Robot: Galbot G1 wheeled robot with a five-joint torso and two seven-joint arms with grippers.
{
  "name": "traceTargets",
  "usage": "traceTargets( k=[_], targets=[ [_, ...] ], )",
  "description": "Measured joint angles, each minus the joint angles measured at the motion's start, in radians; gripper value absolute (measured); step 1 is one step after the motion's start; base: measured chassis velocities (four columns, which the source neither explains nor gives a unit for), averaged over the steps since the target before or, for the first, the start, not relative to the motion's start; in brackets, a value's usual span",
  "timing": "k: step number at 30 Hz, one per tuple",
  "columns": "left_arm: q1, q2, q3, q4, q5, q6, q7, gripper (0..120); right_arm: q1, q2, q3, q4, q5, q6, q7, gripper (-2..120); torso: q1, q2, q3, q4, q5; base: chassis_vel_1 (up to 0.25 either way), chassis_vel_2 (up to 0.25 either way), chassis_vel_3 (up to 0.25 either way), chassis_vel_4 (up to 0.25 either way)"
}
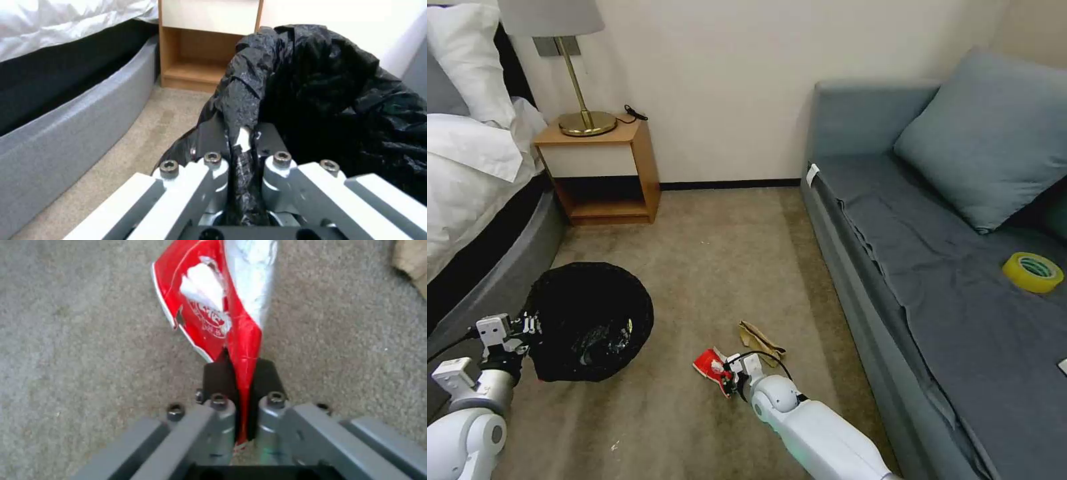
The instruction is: Pick up the trash bin, then pick up the garbage on the floor and place it into the trash bin.
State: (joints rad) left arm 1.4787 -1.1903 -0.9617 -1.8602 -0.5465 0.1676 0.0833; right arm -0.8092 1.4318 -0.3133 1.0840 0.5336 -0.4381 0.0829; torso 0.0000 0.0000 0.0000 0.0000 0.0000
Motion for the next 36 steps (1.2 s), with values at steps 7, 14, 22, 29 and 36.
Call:
traceTargets(
  k=[7, 14, 22, 29, 36],
  targets=[
    [0.003, -0.003, 0.005, 0.000, 0.000, -0.002, 0.001, 4, -0.014, -0.009, 0.016, 0.026, -0.001, 0.021, 0.012, 0, 0.000, 0.000, 0.000, 0.0000, 0.0000, 0.000, 0.000, 0.000, 0.000],
    [0.005, -0.008, 0.023, -0.010, 0.002, -0.002, 0.001, 4, -0.041, -0.048, 0.050, 0.127, 0.000, 0.027, 0.045, 0, 0.000, 0.000, 0.000, 0.0000, 0.0000, 0.000, 0.000, 0.000, 0.000],
    [0.009, -0.011, 0.047, -0.015, 0.003, -0.002, 0.001, 4, -0.074, -0.123, 0.121, 0.336, -0.019, 0.045, 0.099, 0, 0.000, 0.000, 0.000, -0.0001, 0.0002, 0.000, 0.000, 0.000, 0.000],
    [0.011, -0.024, 0.095, -0.045, 0.020, 0.004, -0.005, 4, -0.062, -0.208, 0.162, 0.590, -0.007, 0.080, 0.100, 0, 0.000, 0.000, 0.000, -0.0001, 0.0001, 0.000, 0.000, 0.000, 0.000],
    [0.012, -0.037, 0.133, -0.074, 0.040, 0.012, -0.017, 4, -0.047, -0.247, 0.122, 0.765, 0.015, 0.108, 0.067, 0, 0.000, 0.000, 0.000, -0.0001, 0.0001, 0.000, 0.000, 0.000, 0.000]
  ],
)
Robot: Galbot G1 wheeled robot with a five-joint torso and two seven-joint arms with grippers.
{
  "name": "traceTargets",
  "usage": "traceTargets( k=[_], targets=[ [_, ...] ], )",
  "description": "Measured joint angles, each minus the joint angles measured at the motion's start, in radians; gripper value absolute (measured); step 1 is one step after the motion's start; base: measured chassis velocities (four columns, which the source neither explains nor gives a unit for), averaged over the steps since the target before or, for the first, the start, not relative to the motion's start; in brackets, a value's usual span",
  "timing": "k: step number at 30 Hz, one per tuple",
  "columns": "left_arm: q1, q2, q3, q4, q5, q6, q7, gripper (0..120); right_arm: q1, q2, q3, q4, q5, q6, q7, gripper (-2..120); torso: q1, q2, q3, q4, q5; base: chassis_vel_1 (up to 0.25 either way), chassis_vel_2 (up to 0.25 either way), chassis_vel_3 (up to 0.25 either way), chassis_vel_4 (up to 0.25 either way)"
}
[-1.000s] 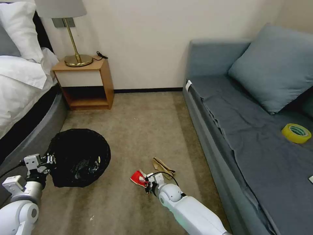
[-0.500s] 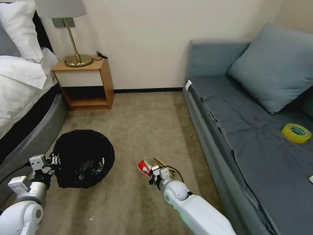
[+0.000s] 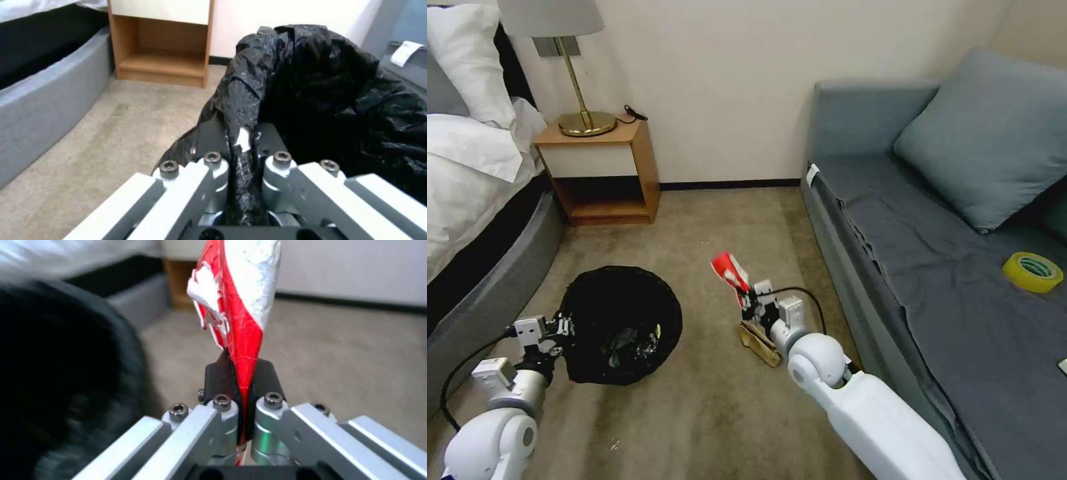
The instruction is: Pick up the trash bin, then pick up the garbage on the floor and place it into the trash bin.
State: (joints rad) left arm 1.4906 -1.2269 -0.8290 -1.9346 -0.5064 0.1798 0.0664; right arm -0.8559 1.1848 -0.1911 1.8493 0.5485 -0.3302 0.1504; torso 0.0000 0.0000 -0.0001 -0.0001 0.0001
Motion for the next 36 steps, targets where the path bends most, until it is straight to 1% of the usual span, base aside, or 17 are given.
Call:
traceTargets(
  k=[2, 6, 14, 24, 28, 30, 32, 33, 35, 36],
  targets=[
    [0.000, -0.002, 0.007, -0.004, 0.003, 0.001, -0.001, 4, 0.002, -0.005, -0.013, 0.020, 0.001, 0.005, -0.012, 0, 0.000, 0.000, 0.000, 0.0001, 0.0000, 0.000, 0.000, 0.000, 0.000],
    [0.004, -0.008, 0.029, -0.023, 0.016, 0.006, -0.009, 4, 0.003, -0.013, -0.080, 0.076, -0.025, 0.043, -0.081, 0, 0.000, 0.000, 0.000, 0.0000, -0.0001, 0.000, 0.000, 0.000, 0.000],
    [0.014, -0.016, 0.050, -0.042, 0.024, 0.007, -0.009, 4, -0.022, 0.022, -0.159, 0.061, -0.082, 0.095, -0.160, 0, 0.000, 0.000, 0.000, 0.0001, -0.0001, 0.000, 0.000, 0.000, 0.000],
    [0.024, -0.019, 0.069, -0.055, 0.024, 0.007, -0.006, 4, -0.043, 0.061, -0.211, -0.004, -0.164, 0.114, -0.169, 0, 0.000, 0.000, 0.000, 0.0001, -0.0001, 0.000, 0.000, 0.000, 0.000],
    [0.024, -0.020, 0.071, -0.056, 0.023, 0.007, -0.005, 4, -0.053, 0.063, -0.217, -0.015, -0.184, 0.114, -0.167, 0, 0.000, 0.000, 0.000, 0.0001, -0.0002, 0.000, 0.000, 0.000, 0.000],
    [0.024, -0.020, 0.070, -0.060, 0.020, 0.007, -0.005, 4, -0.060, 0.060, -0.217, -0.019, -0.192, 0.113, -0.161, 7, 0.000, 0.000, 0.000, 0.0001, -0.0002, 0.000, 0.000, 0.000, 0.000],
    [0.024, -0.020, 0.067, -0.065, 0.015, 0.007, -0.005, 4, -0.068, 0.057, -0.216, -0.023, -0.196, 0.113, -0.155, 16, 0.000, 0.000, 0.000, 0.0000, -0.0001, 0.000, 0.000, 0.000, 0.000],
    [0.024, -0.020, 0.067, -0.065, 0.015, 0.007, -0.005, 4, -0.068, 0.057, -0.216, -0.023, -0.196, 0.113, -0.155, 16, 0.000, 0.000, 0.000, 0.0000, -0.0001, 0.000, 0.000, 0.000, 0.000],
    [0.026, -0.020, 0.066, -0.070, 0.009, 0.008, -0.003, 4, -0.077, 0.056, -0.212, -0.026, -0.203, 0.112, -0.148, 26, 0.000, 0.000, 0.000, 0.0001, -0.0002, 0.000, 0.000, 0.000, 0.000],
    [0.028, -0.020, 0.066, -0.072, 0.005, 0.009, -0.003, 4, -0.080, 0.058, -0.212, -0.029, -0.208, 0.110, -0.144, 29, 0.000, 0.000, 0.000, 0.0000, -0.0002, 0.000, 0.000, 0.000, 0.000]
  ],
)
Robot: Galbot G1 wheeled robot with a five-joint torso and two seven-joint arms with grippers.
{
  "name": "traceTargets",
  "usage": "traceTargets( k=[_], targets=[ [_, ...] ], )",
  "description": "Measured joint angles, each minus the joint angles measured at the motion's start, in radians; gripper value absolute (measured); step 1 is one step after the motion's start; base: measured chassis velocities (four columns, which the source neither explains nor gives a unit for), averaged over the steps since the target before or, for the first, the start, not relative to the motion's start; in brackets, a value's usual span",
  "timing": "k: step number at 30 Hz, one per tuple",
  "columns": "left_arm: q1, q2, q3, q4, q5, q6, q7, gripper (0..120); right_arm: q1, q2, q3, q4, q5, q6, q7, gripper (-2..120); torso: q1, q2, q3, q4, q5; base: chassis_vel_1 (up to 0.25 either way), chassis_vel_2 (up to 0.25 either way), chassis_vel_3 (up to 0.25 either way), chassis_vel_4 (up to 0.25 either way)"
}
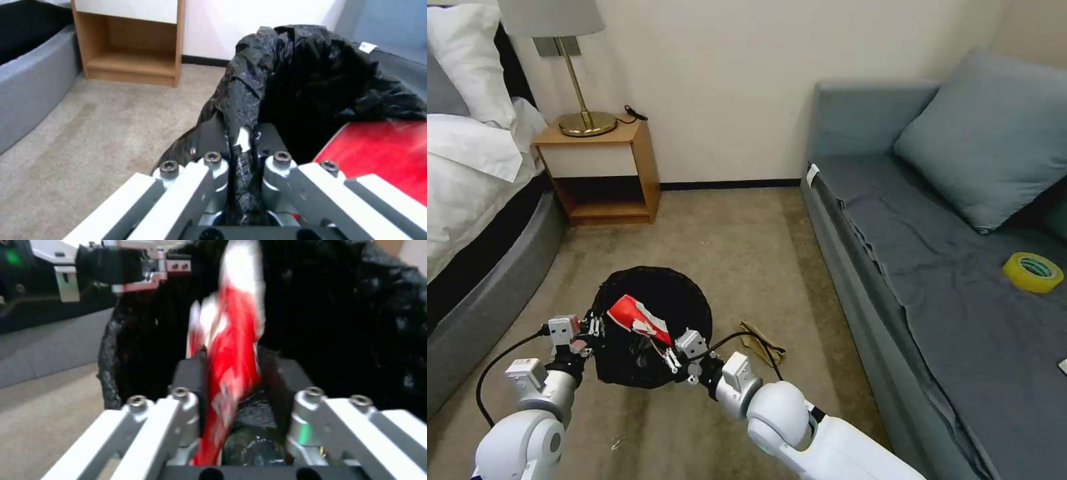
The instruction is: Pick up the trash bin, then pick up the garbage on the floor and place it into the trash bin.
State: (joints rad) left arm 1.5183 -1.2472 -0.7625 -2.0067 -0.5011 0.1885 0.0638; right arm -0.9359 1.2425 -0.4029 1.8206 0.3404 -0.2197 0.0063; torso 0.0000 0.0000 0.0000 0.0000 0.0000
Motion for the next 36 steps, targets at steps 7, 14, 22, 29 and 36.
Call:
traceTargets(
  k=[7, 14, 22, 29, 36],
  targets=[
    [0.004, -0.001, 0.000, -0.006, -0.004, 0.001, 0.003, 4, -0.015, 0.003, 0.009, -0.003, -0.017, -0.001, 0.014, 54, 0.000, 0.000, 0.000, 0.0001, 0.0001, 0.000, 0.000, 0.000, 0.000],
    [0.004, 0.000, -0.008, -0.004, -0.006, 0.001, 0.003, 4, -0.091, 0.001, 0.097, 0.012, -0.125, 0.012, 0.122, 81, 0.000, 0.000, 0.000, 0.0000, 0.0001, 0.000, 0.000, 0.000, 0.000],
    [-0.005, 0.004, -0.027, 0.005, -0.015, 0.001, 0.004, 4, -0.261, -0.002, 0.267, 0.021, -0.320, 0.087, 0.242, 99, 0.000, 0.000, 0.000, -0.0001, 0.0001, 0.000, 0.000, 0.000, 0.000],
    [-0.009, 0.005, -0.028, 0.009, -0.017, 0.001, 0.003, 4, -0.431, 0.035, 0.416, 0.092, -0.449, 0.104, 0.279, 100, 0.000, 0.000, 0.000, -0.0001, 0.0001, 0.000, 0.000, 0.000, 0.000],
    [-0.007, 0.002, -0.030, 0.007, -0.013, 0.001, 0.002, 4, -0.543, 0.078, 0.472, 0.111, -0.566, 0.156, 0.303, 100, 0.000, 0.000, 0.000, 0.0000, 0.0000, 0.000, 0.000, 0.000, 0.000]
  ],
)
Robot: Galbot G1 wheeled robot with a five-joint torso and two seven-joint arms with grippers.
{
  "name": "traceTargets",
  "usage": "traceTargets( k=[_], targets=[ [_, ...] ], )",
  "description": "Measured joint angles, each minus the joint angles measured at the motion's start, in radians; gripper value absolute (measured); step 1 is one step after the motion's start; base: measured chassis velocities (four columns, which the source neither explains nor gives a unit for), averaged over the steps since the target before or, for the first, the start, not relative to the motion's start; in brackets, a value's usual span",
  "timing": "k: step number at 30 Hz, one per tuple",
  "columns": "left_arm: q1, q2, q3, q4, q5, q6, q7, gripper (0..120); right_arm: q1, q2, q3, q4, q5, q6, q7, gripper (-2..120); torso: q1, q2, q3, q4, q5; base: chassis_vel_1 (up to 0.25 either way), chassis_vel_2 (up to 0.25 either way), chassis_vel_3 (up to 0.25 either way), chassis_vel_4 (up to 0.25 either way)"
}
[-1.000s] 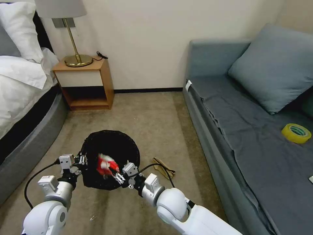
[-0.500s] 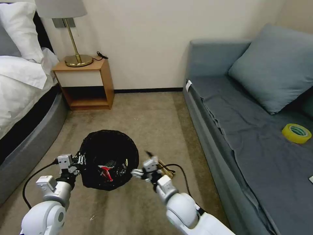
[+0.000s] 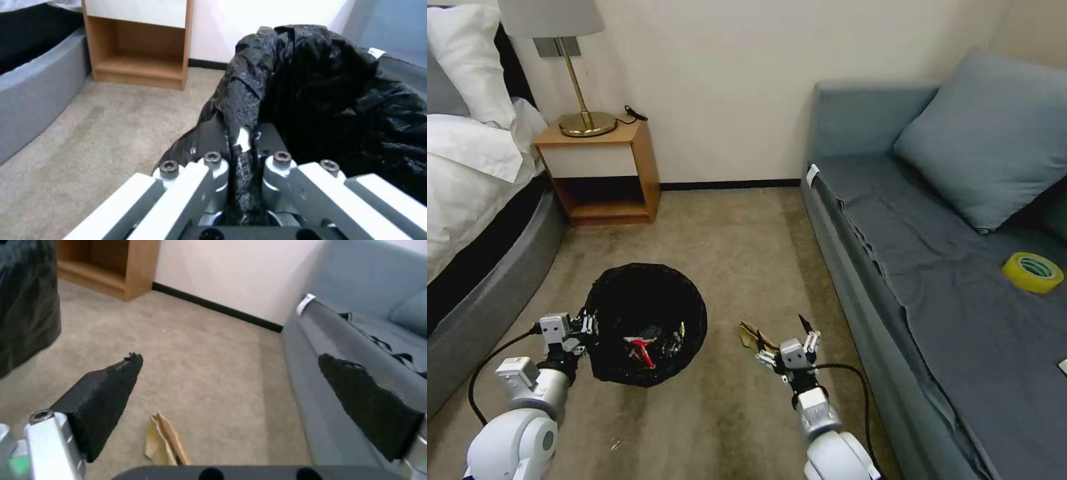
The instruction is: Pick up the trash bin, then pick up the garbage on the floor and place it into the trash bin.
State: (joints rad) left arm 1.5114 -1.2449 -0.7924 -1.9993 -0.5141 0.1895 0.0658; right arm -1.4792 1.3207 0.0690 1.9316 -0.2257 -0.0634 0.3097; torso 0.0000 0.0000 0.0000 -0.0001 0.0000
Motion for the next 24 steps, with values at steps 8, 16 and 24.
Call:
traceTargets(
  k=[8, 16, 24],
  targets=[
    [0.002, -0.008, 0.004, -0.003, 0.007, -0.003, -0.001, 4, -0.027, 0.010, 0.006, 0.007, -0.024, 0.021, -0.006, 100, 0.000, 0.000, 0.000, 0.0000, 0.0000, 0.000, 0.000, 0.000, 0.000],
    [0.008, -0.009, -0.006, -0.006, 0.005, -0.007, 0.001, 4, -0.016, 0.006, -0.009, 0.018, -0.003, -0.003, -0.018, 100, 0.000, 0.000, 0.000, 0.0001, 0.0000, 0.000, 0.000, 0.000, 0.000],
    [0.005, -0.005, -0.020, -0.001, -0.007, -0.008, 0.003, 4, -0.008, 0.003, -0.018, 0.018, -0.003, -0.011, -0.040, 100, 0.000, 0.000, 0.000, 0.0001, 0.0000, 0.000, 0.000, 0.000, 0.000]
  ],
)
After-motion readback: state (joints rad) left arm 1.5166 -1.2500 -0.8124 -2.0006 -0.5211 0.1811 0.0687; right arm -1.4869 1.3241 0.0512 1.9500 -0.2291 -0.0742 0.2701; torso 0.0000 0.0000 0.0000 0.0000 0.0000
